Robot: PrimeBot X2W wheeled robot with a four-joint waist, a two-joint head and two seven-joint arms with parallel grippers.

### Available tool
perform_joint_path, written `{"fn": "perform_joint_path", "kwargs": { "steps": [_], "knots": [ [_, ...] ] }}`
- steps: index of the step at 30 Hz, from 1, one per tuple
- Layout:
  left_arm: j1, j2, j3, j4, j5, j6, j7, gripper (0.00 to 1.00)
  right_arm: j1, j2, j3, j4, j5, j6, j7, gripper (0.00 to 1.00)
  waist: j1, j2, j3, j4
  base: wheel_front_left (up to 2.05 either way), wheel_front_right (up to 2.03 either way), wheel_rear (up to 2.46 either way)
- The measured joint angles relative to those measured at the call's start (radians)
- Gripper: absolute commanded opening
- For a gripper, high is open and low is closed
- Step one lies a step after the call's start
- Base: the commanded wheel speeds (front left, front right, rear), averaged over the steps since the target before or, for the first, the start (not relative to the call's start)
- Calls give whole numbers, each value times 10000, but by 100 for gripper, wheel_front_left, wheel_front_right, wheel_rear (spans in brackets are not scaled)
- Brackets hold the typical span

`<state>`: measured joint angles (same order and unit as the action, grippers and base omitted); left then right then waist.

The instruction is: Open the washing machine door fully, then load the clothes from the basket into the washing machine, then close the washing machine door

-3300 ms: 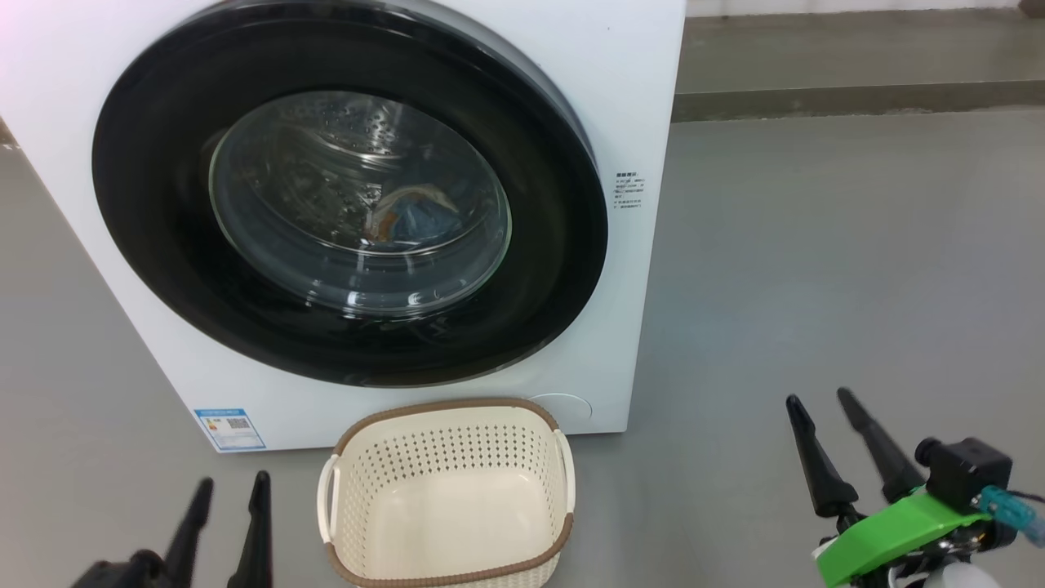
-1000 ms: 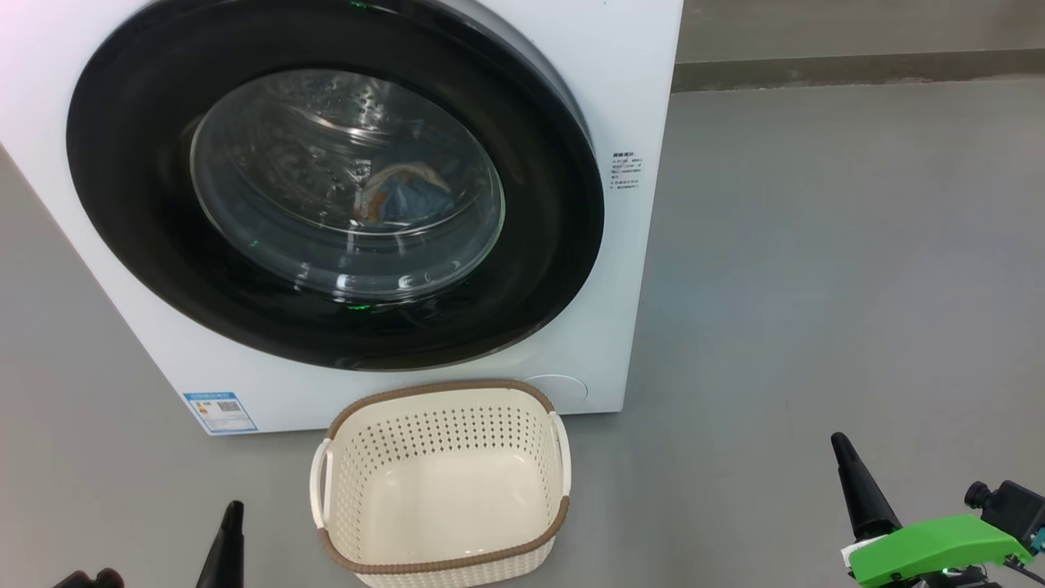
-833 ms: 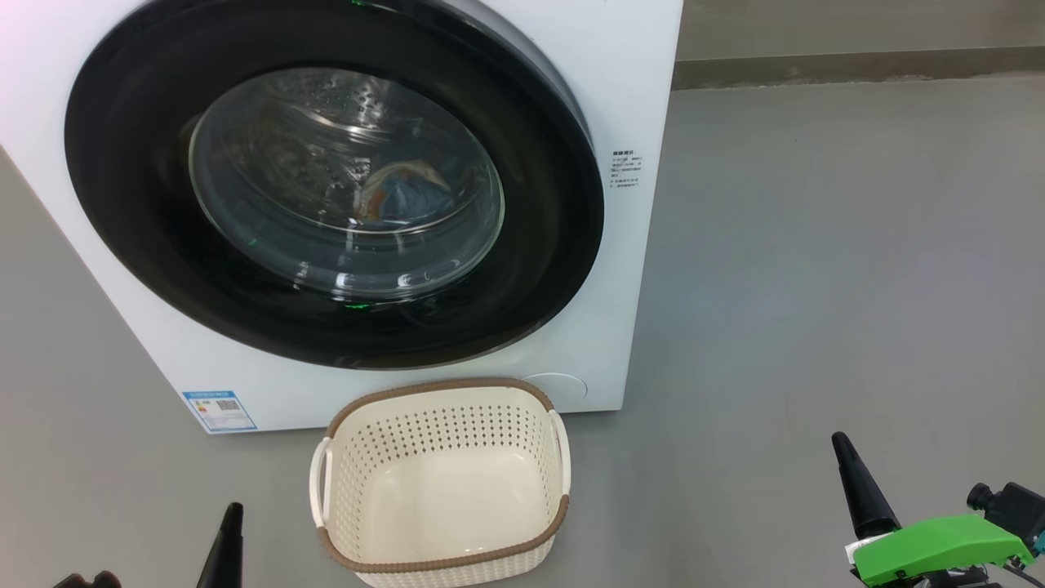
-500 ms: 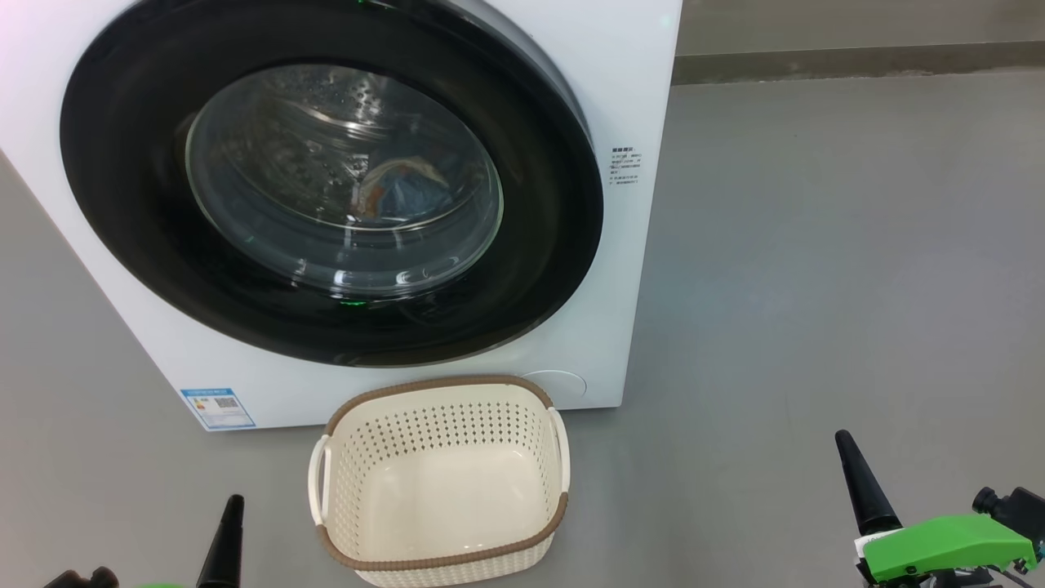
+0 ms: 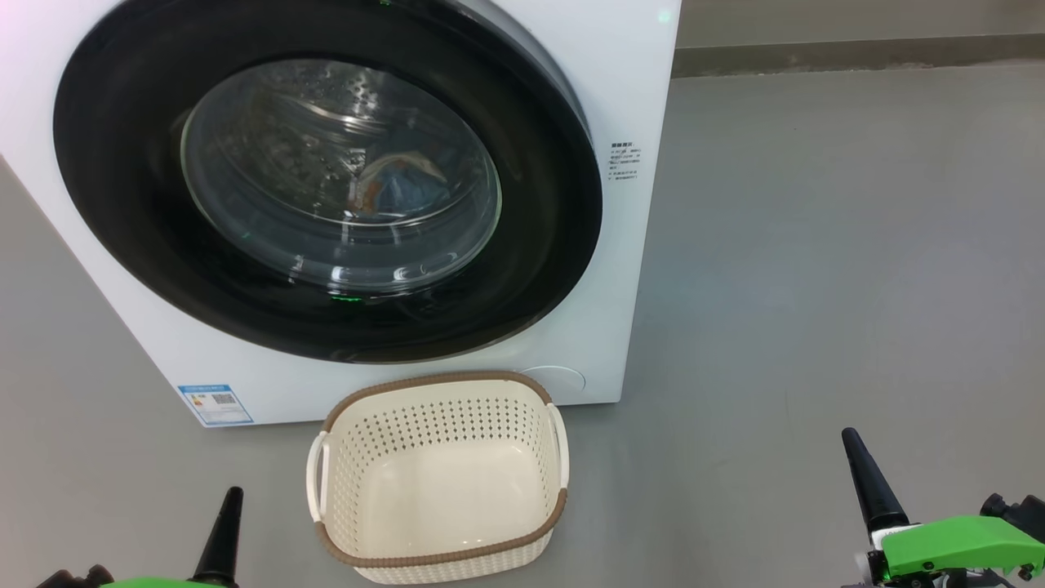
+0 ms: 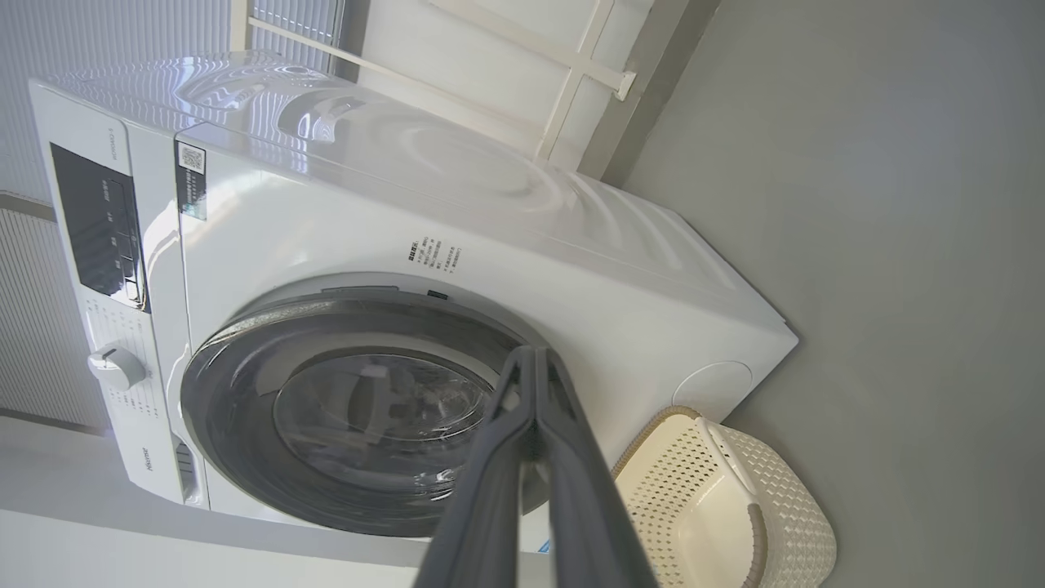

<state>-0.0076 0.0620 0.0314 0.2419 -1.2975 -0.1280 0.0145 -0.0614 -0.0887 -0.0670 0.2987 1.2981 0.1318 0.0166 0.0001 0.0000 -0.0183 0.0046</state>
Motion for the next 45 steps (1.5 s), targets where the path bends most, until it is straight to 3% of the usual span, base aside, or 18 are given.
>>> {"fn": "perform_joint_path", "kwargs": {
  "steps": [32,45],
  "knots": [
    [-525,-240,456,221,-2974,0,928,0,-10,397,-654,-228,2909,-2,878,0,0,0,212,-46,0,0,0],
    [-591,-245,479,226,-3024,0,961,0,-62,418,-692,-238,3064,-25,890,0,-1,0,214,-47,0,0,0]
  ]
}}
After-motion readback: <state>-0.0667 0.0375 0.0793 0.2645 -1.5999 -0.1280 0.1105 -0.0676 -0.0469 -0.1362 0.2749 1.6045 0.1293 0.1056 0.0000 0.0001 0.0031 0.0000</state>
